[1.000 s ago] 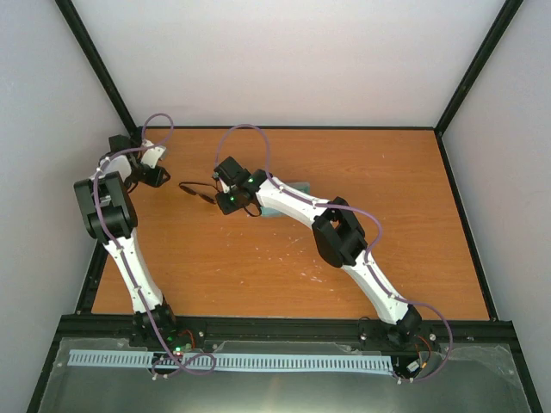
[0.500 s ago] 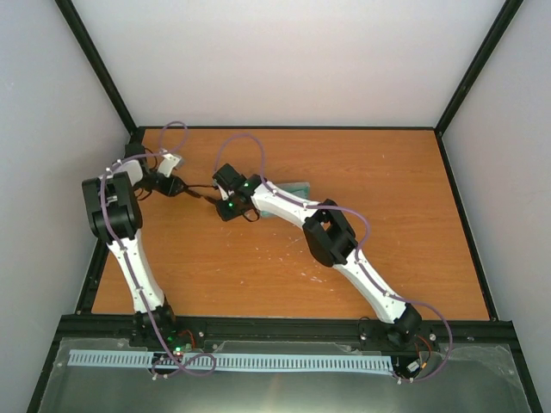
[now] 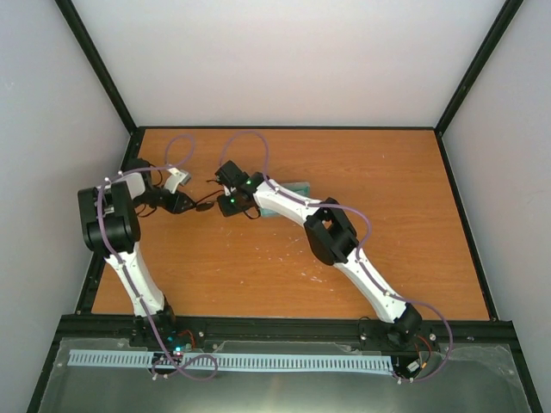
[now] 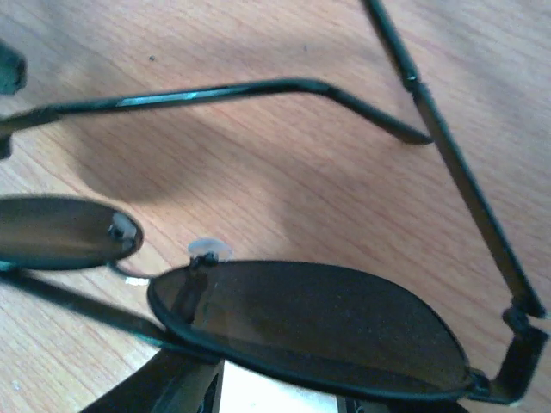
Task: Organize the sunglasses
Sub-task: Pick up the sunglasses from the center of the board.
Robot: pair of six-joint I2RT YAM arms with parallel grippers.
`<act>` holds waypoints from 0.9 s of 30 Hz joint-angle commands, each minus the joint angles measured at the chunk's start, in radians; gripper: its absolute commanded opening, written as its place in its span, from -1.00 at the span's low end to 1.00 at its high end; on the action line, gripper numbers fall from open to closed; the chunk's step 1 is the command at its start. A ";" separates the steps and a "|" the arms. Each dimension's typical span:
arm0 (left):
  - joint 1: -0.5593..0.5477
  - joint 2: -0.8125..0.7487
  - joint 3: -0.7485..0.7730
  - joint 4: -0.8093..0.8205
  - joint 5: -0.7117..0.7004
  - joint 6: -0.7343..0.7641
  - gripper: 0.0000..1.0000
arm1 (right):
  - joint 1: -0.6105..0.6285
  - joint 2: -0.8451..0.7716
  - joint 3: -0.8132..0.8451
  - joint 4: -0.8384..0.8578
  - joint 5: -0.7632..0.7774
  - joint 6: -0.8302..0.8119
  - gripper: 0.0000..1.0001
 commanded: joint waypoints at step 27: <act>-0.044 -0.119 -0.153 0.040 0.219 -0.003 -0.42 | -0.032 -0.203 -0.301 0.286 -0.201 0.372 -0.21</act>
